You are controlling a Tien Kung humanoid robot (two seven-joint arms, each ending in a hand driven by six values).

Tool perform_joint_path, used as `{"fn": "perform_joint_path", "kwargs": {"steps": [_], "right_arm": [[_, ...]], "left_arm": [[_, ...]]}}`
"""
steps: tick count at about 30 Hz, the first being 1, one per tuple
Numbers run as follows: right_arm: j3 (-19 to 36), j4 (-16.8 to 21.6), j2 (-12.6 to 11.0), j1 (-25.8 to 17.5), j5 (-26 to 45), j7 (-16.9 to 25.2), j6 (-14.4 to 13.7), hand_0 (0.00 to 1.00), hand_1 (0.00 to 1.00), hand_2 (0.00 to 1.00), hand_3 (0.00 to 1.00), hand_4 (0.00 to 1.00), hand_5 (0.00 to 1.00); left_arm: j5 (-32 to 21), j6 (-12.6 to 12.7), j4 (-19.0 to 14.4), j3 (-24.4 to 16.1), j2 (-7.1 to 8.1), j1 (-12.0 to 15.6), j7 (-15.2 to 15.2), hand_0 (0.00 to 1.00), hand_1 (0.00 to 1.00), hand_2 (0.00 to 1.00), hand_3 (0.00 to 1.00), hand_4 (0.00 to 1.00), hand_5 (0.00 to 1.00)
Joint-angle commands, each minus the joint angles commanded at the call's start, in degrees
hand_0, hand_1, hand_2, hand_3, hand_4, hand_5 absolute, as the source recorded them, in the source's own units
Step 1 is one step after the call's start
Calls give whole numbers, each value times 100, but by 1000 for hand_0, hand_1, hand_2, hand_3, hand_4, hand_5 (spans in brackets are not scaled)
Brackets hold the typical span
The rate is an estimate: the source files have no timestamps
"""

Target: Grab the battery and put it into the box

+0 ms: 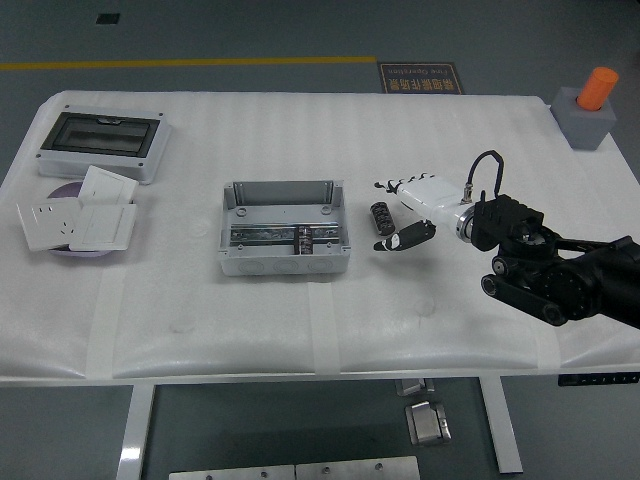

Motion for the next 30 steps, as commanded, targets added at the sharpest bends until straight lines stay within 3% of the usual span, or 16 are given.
{"fn": "perform_joint_path", "kwargs": {"steps": [14,22,30], "right_arm": [[385,-485,235,94,-359,48,550,900,778,829,898,941,612],[618,-555,306,8,-671,81,845,890,775,822,893,930,616],[690,-575,348,-71,-738,85,877,891,763,815,886,913,608]], "left_arm": [[-141,-12,0,182,29,-69,-56,593,619,386,469,498,470],[-140,-20,0,198,55,-76,-72,593,619,386,469,498,476],[-115,-24,0,182,58,-58,-71,593,619,385,467,502,482]]}}
